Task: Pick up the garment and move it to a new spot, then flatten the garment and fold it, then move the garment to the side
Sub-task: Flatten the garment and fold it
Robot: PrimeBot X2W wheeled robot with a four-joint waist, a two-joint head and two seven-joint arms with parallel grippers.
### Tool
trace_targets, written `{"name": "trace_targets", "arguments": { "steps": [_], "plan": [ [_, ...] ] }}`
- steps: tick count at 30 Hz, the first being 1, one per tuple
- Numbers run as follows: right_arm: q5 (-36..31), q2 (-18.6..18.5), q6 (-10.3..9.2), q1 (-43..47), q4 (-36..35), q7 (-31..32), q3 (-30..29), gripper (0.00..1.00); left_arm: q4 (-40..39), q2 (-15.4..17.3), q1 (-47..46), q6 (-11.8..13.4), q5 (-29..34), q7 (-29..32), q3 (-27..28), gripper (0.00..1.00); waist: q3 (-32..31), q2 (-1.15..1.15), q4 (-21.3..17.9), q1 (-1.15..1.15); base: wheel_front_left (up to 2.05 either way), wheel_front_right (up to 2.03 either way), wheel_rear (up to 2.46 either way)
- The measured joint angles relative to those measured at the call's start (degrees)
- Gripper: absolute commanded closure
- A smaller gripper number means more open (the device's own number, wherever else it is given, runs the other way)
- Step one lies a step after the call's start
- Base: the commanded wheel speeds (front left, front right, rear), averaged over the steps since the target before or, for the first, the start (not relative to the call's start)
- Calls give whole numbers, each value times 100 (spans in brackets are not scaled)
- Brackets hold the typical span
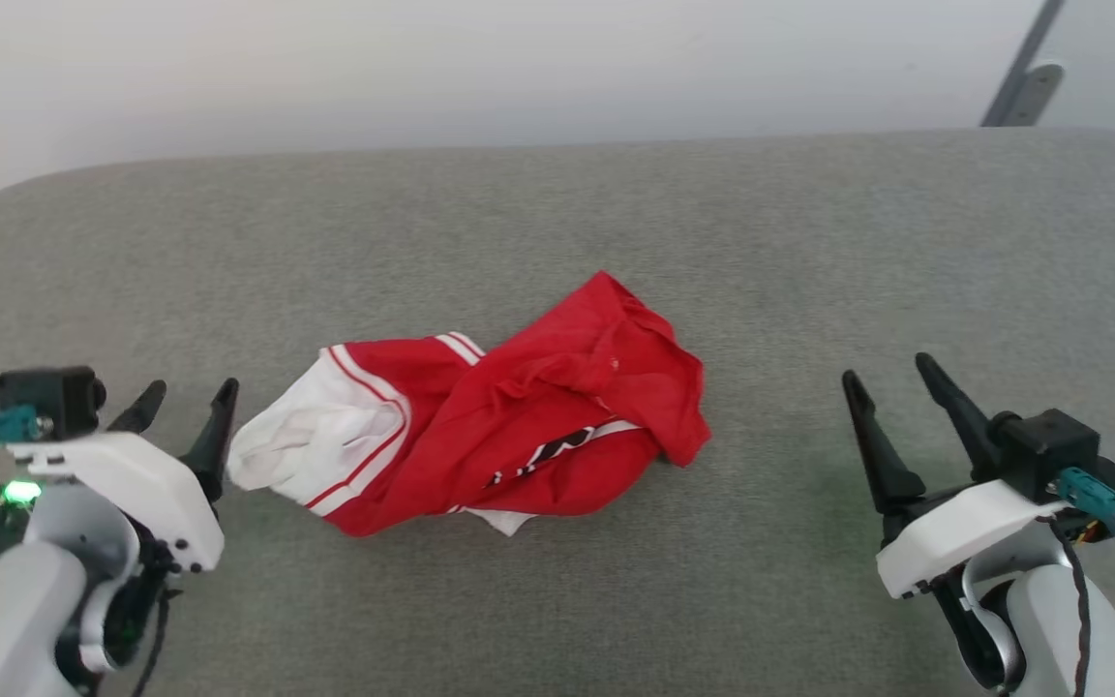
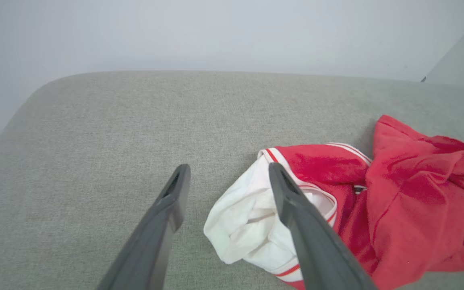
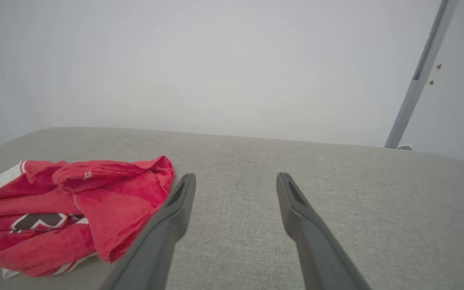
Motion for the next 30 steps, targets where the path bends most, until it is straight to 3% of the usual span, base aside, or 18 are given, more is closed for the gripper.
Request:
{"name": "trace_targets", "arguments": {
  "steps": [10,19,30],
  "plan": [
    [253,-296,1,-253,-37,437,642,0,-459,-344,727,188,222,-1392,102,0,32,0,539,0,0,0,0],
    [568,-693,1,-736,-13,1049,1426,0,-525,-713,1066,221,299,-1772,300,0,82,0,1077,0,0,0,0],
    [775,-1106,1,-1571,466,1981,2309,0,-480,-1223,1221,-8,565,-1830,546,0,266,0,1718,0,0,0,0]
  ]
}}
